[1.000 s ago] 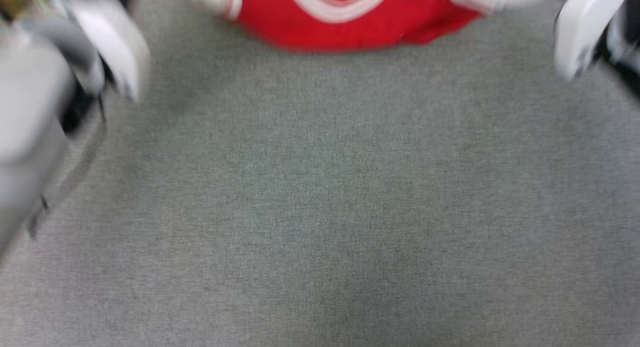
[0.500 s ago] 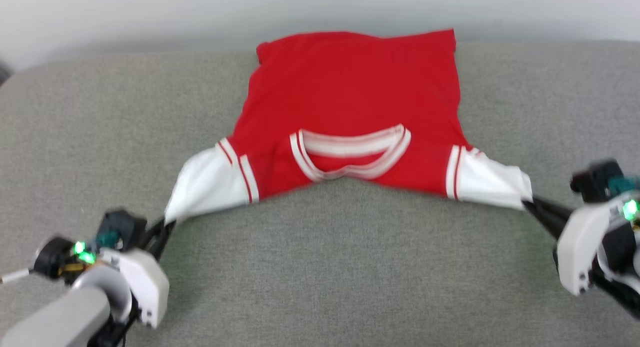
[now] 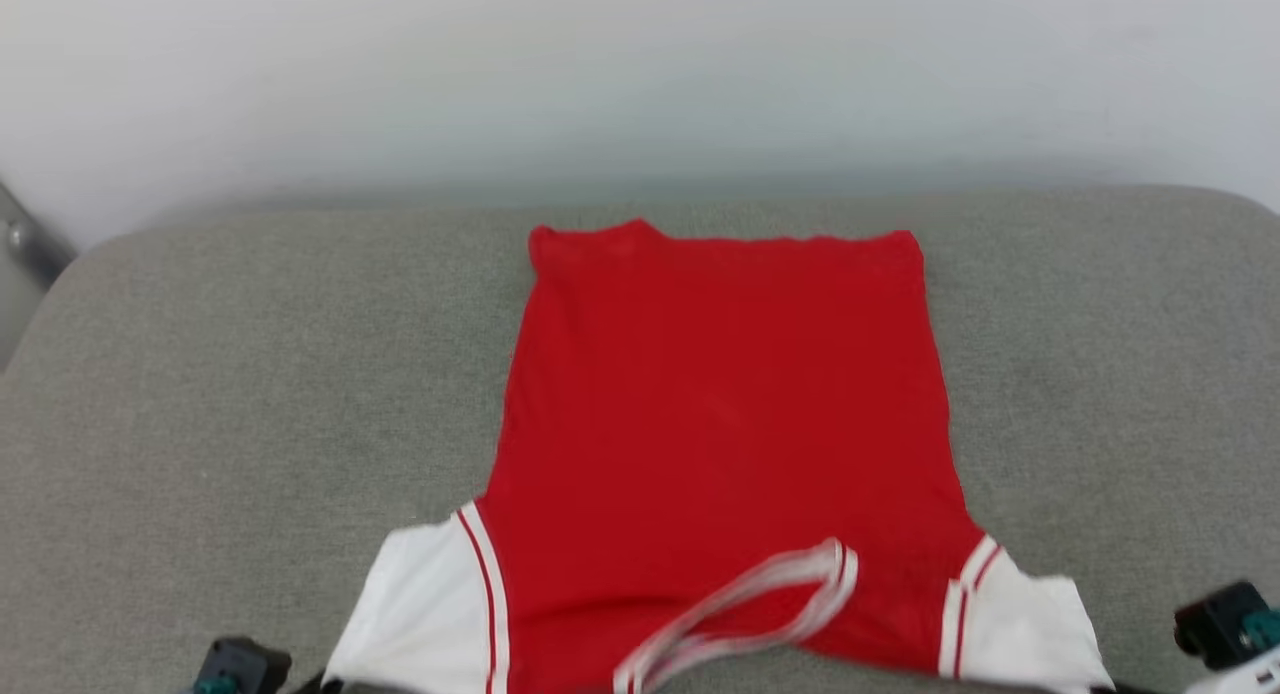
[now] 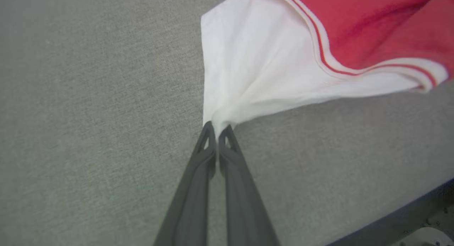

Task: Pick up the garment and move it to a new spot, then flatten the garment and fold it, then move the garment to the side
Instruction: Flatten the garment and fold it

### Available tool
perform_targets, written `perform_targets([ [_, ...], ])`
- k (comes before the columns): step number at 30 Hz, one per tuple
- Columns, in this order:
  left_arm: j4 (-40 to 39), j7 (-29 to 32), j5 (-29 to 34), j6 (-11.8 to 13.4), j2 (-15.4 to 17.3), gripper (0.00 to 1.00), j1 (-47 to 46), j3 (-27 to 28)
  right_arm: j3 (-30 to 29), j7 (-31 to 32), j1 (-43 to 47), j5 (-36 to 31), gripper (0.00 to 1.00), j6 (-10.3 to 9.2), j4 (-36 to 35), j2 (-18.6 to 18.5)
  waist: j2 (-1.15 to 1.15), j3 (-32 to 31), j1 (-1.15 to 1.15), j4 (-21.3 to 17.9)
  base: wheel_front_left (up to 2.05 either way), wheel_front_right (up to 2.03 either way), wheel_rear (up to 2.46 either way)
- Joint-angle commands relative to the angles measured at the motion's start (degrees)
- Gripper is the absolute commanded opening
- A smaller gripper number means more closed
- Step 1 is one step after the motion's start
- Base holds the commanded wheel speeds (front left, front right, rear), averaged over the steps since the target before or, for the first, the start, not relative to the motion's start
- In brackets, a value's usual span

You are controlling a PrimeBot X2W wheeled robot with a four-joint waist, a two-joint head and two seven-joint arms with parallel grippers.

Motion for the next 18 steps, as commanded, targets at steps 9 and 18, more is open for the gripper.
perform_targets([
  [9, -3.55, -0.51, -0.91, 2.62, 0.42, 0.00, 4.35, -0.83, -9.76, 5.39, 13.15, -3.68, 0.14, -0.05, -7.07, 2.36, 0.00, -1.29, 0.01, 0.75, 0.00, 0.00, 0.00],
  [18, -6.14, -0.65, 1.49, 4.09, -0.33, 0.00, 1.94, -0.57, -19.97, 9.44, 11.58, -6.36, 1.00, -0.05, -14.76, 2.99, 0.00, -0.63, 0.01, 1.76, 0.00, 0.00, 0.00],
])
